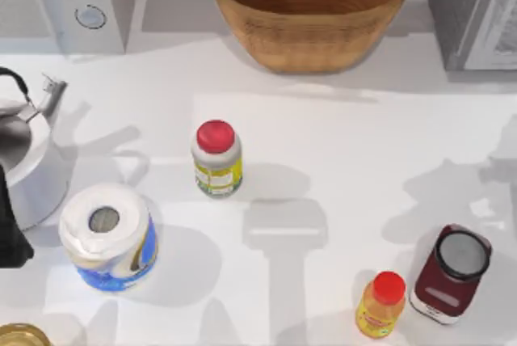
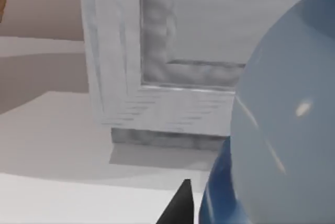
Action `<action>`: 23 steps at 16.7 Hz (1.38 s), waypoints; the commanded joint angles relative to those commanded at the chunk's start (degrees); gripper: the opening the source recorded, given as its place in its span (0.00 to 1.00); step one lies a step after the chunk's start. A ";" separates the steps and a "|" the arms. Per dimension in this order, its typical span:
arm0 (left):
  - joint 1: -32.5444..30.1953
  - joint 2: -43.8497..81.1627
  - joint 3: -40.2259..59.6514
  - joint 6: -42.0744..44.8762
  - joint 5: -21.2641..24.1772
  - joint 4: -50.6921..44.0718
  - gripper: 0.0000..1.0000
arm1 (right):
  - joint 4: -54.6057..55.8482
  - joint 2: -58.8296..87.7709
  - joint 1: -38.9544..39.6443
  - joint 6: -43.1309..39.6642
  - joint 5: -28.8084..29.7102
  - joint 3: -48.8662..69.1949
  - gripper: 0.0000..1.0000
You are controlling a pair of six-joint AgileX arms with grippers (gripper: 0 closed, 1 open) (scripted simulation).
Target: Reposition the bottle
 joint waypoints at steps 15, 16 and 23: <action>0.00 0.00 0.00 0.00 0.00 0.00 1.00 | 5.67 16.07 -2.67 2.06 4.60 7.99 0.00; 0.00 0.00 0.00 0.00 0.00 0.00 1.00 | 5.67 16.07 -2.67 2.06 4.60 7.99 0.08; 0.00 0.00 0.00 0.00 0.00 0.00 1.00 | 5.67 16.07 -2.67 2.06 4.60 7.99 0.60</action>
